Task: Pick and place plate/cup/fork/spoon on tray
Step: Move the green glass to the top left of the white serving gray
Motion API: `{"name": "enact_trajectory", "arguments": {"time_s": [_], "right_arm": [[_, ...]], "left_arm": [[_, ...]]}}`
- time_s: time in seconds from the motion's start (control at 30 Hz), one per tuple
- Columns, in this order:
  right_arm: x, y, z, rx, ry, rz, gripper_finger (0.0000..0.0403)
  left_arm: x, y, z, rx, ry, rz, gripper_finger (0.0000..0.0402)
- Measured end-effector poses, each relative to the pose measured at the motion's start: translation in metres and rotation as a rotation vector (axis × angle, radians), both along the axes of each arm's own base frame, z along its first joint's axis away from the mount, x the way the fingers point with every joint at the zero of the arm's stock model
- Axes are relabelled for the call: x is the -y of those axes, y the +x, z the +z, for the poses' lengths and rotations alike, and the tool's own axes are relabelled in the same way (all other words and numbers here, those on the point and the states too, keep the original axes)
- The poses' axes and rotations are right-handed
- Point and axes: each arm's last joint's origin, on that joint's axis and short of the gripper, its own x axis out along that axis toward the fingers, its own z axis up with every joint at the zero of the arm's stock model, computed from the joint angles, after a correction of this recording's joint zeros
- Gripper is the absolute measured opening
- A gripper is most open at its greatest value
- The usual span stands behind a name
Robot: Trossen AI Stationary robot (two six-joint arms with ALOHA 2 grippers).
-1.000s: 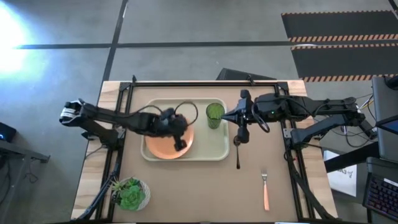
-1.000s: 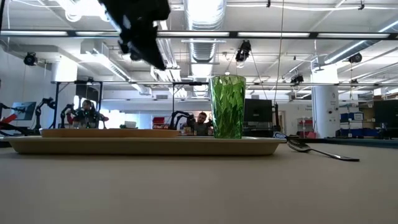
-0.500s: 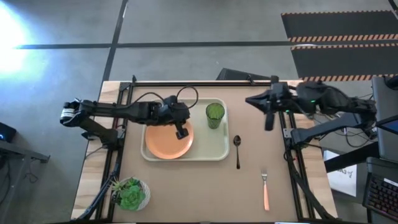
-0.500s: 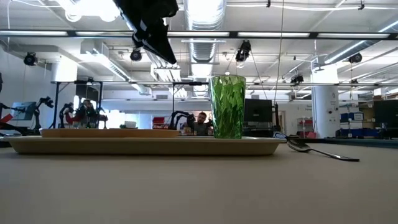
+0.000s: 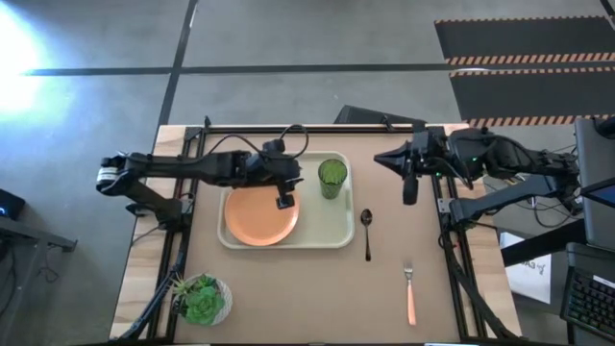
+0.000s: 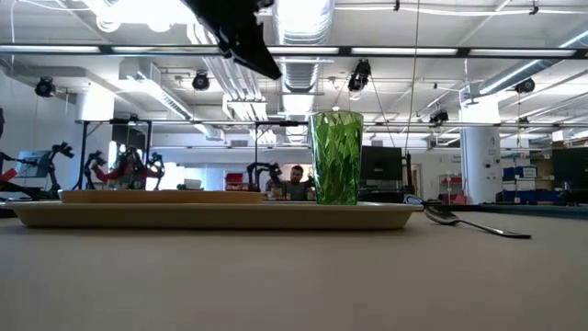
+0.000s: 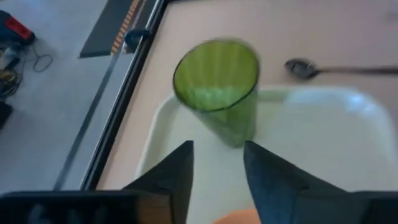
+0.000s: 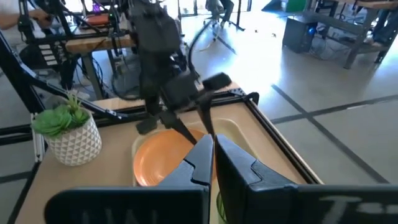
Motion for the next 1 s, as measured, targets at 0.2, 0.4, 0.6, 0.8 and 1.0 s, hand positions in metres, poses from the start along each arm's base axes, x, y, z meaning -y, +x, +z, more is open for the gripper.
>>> {"name": "enact_trajectory", "arguments": {"time_s": [0.2, 0.4, 0.6, 0.8, 1.0], "right_arm": [[0.001, -0.009, 0.007, 0.048, -0.002, -0.004, 0.0009], [0.002, -0.023, 0.015, 0.093, 0.013, -0.008, 0.0009], [0.002, -0.032, 0.019, 0.118, 0.019, -0.010, 0.0009], [0.002, -0.034, 0.019, 0.123, 0.012, -0.010, 0.0009], [0.002, -0.033, 0.019, 0.121, 0.010, -0.011, 0.0009]], "left_arm": [[-0.010, 0.020, -0.024, -0.127, 0.075, -0.045, 0.0154], [-0.010, 0.043, -0.023, -0.200, 0.176, -0.107, 0.0155], [-0.006, 0.050, -0.007, -0.267, 0.244, -0.184, 0.0155], [-0.002, 0.052, 0.002, -0.263, 0.245, -0.304, 0.0155], [0.001, 0.057, -0.003, -0.267, 0.191, -0.374, 0.0155]]}}
